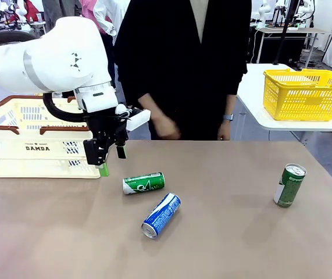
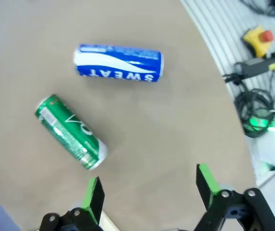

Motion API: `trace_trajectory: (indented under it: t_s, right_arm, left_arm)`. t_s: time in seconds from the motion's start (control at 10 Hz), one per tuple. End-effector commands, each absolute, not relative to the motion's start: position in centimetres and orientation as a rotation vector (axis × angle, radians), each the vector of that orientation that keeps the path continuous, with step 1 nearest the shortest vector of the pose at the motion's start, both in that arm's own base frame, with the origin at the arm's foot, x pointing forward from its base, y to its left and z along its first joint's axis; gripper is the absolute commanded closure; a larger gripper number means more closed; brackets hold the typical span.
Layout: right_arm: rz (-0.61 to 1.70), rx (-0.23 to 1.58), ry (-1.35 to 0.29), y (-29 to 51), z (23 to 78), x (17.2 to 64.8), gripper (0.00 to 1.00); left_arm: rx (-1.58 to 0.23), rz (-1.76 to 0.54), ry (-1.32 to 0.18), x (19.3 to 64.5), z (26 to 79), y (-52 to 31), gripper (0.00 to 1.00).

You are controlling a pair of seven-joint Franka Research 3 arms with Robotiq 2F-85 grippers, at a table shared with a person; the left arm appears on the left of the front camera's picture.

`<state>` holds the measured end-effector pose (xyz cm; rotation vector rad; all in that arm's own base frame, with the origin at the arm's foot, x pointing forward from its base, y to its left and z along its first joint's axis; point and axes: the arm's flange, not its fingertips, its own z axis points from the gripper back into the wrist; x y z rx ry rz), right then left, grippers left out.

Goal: Place the drinks into the Shopping basket.
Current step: Pick up one drink and place it into the Shopping basket.

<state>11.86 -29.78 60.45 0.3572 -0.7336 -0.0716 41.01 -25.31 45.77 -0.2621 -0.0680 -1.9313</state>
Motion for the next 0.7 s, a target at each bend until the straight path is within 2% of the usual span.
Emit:
trace_trajectory:
  t_s: [0.0,0.1,0.3,0.6]
  right_arm:
    - [-0.039,0.365,-0.757,-29.6,61.4,11.6,0.0]
    - [-0.039,0.365,-0.757,-29.6,61.4,11.6,0.0]
    - [-0.039,0.365,-0.757,-29.6,61.4,11.6,0.0]
    - [-0.039,0.365,-0.757,-29.6,61.4,11.6,0.0]
  left_arm:
    - [-0.277,-1.776,-0.101,42.7,44.8,-26.8,0.0]
    - [-0.262,-1.667,-0.091,44.2,43.6,-28.3,0.0]
    - [-0.247,-1.594,-0.037,45.8,41.0,-30.1,0.0]
    - [-0.134,-1.494,-0.05,47.8,35.6,-30.9,0.0]
